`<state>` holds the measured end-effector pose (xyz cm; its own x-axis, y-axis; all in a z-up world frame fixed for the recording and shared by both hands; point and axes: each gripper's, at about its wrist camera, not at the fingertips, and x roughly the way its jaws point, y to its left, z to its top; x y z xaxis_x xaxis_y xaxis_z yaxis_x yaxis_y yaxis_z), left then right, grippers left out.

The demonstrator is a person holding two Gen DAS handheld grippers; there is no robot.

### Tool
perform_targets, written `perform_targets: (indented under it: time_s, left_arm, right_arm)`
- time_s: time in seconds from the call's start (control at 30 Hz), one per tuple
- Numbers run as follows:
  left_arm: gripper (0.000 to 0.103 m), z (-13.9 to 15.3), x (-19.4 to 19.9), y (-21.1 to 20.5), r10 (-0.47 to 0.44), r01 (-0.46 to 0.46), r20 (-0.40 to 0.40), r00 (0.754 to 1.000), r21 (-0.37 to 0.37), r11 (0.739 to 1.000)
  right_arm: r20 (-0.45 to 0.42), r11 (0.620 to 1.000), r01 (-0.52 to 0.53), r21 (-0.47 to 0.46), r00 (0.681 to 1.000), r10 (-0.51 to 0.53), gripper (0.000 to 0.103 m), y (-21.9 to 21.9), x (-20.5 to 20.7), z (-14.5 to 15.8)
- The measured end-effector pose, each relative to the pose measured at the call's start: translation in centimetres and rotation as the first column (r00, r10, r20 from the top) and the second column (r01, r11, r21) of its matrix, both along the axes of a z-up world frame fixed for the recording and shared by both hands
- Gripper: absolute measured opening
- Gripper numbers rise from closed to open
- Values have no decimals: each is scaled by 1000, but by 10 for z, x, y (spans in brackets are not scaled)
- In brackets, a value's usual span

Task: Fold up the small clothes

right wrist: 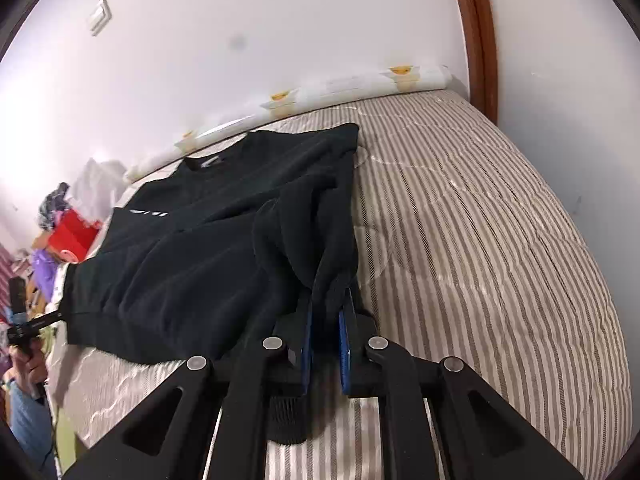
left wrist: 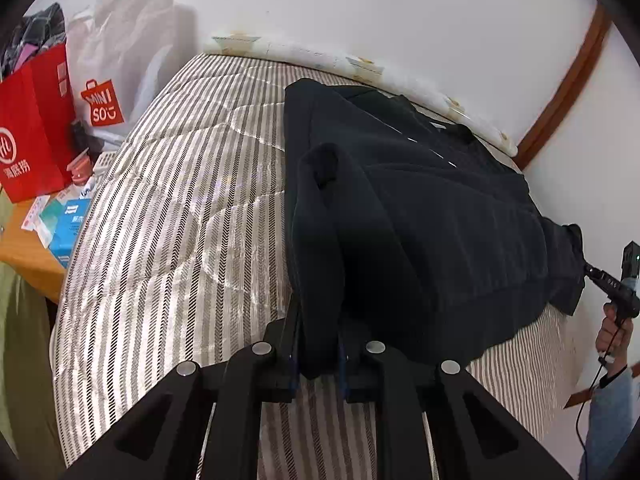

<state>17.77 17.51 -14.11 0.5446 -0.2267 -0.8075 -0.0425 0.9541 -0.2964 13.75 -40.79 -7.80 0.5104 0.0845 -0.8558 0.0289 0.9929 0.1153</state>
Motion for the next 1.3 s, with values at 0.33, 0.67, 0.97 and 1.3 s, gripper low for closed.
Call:
perform_targets:
  time_s: [0.33, 0.67, 0.97, 1.3]
  left_arm:
    - [29, 1, -1, -3, 16, -15, -16, 1000, 62, 998]
    - [33, -3, -48, -9, -73, 73, -2, 997, 51, 996]
    - [39, -6, -52, -34, -128, 129, 20, 992, -51, 990]
    - [20, -4, -32, -39, -139, 144, 38, 990, -183, 973]
  right_arm:
    - [4, 988, 142, -67, 990, -142, 21, 1, 26, -11]
    - [-8, 986, 17, -163, 1000, -19, 45, 14, -46, 21]
    - [-38, 997, -27, -70, 999, 24, 50, 30, -47, -12]
    - [-23, 998, -33, -46, 999, 32, 16, 44, -42, -18]
